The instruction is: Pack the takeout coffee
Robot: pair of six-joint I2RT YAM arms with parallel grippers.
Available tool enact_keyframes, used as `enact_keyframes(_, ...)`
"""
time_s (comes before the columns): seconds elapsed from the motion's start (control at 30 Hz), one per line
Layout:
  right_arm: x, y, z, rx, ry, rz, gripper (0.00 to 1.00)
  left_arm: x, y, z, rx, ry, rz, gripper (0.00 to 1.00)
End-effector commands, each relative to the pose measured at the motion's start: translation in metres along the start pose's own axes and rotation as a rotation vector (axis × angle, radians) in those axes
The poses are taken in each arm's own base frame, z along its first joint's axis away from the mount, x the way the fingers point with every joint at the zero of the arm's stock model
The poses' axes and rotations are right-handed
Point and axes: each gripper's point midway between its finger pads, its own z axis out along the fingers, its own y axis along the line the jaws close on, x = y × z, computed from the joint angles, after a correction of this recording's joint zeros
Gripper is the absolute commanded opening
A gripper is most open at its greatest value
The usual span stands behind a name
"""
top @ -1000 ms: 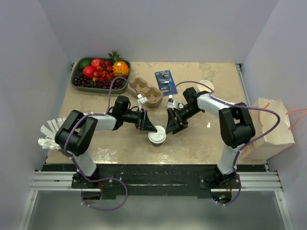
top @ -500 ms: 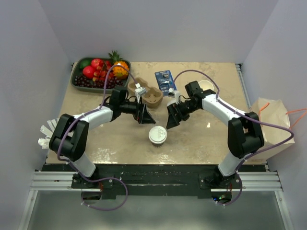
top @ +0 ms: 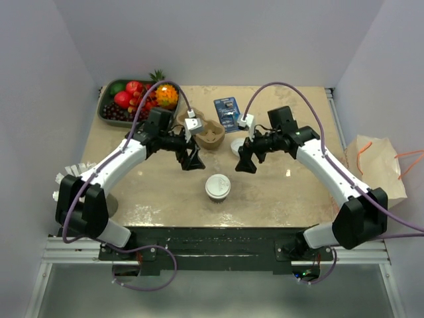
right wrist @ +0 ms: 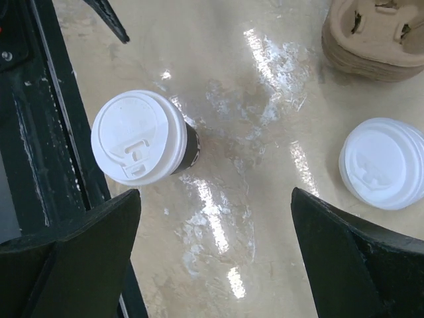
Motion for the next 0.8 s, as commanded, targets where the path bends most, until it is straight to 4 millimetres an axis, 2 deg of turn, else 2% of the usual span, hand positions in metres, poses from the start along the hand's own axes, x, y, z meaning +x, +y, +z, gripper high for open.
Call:
enact_keyframes(0.0, -0.002, 0.006, 0.005, -0.012, 0.037, -0.113, 0.99, 0.031, -0.019, -0.013, -0.001, 0.061, -0.002, 0.95)
enact_keyframes(0.07, -0.001, 0.011, 0.008, -0.019, 0.060, -0.156, 0.99, 0.041, -0.022, -0.011, -0.021, 0.037, -0.044, 0.95)
enact_keyframes(0.1, 0.001, 0.007, 0.010, -0.010, 0.086, -0.165, 0.99, 0.047, -0.027, -0.011, -0.024, 0.025, -0.057, 0.95)
enact_keyframes(0.17, 0.010, 0.008, 0.011, -0.023, 0.141, -0.158, 0.99, 0.039, -0.027, -0.009, -0.039, -0.042, -0.078, 0.96)
enact_keyframes(0.2, 0.008, 0.005, 0.015, -0.028, 0.153, -0.149, 0.99, 0.045, -0.034, -0.006, -0.011, -0.058, -0.107, 0.96)
enact_keyframes(0.23, 0.008, 0.006, 0.016, -0.036, 0.162, -0.141, 0.99, 0.037, -0.036, -0.004, 0.003, -0.098, -0.130, 0.96)
enact_keyframes(0.3, 0.006, 0.007, 0.026, -0.054, 0.182, -0.140, 0.99, 0.044, -0.040, 0.002, 0.023, -0.110, -0.171, 0.96)
enact_keyframes(0.33, 0.006, 0.006, 0.031, -0.056, 0.189, -0.144, 0.99, 0.041, -0.040, 0.004, 0.024, -0.128, -0.187, 0.96)
enact_keyframes(0.43, 0.005, 0.012, 0.044, -0.079, 0.213, -0.183, 0.99, 0.036, -0.033, 0.006, 0.004, -0.153, -0.169, 0.96)
enact_keyframes(0.5, 0.005, 0.007, 0.045, -0.060, 0.237, -0.217, 0.99, 0.034, -0.028, 0.005, -0.021, -0.150, -0.164, 0.96)
enact_keyframes(0.57, 0.014, 0.004, 0.041, -0.056, 0.278, -0.280, 0.99, 0.036, -0.025, 0.002, -0.037, -0.123, -0.161, 0.96)
enact_keyframes(0.6, 0.022, 0.004, 0.041, -0.055, 0.288, -0.291, 0.99, 0.029, -0.022, -0.001, -0.050, -0.127, -0.142, 0.95)
enact_keyframes(0.67, 0.017, 0.003, 0.038, -0.036, 0.255, -0.387, 0.99, 0.031, -0.018, -0.006, -0.073, -0.102, -0.132, 0.95)
enact_keyframes(0.7, 0.027, 0.004, 0.039, -0.044, 0.274, -0.413, 0.99, 0.027, -0.010, -0.009, -0.111, -0.095, -0.125, 0.95)
enact_keyframes(0.77, 0.029, 0.009, 0.041, -0.054, 0.270, -0.520, 0.99, 0.032, 0.003, -0.019, -0.181, -0.071, -0.156, 0.95)
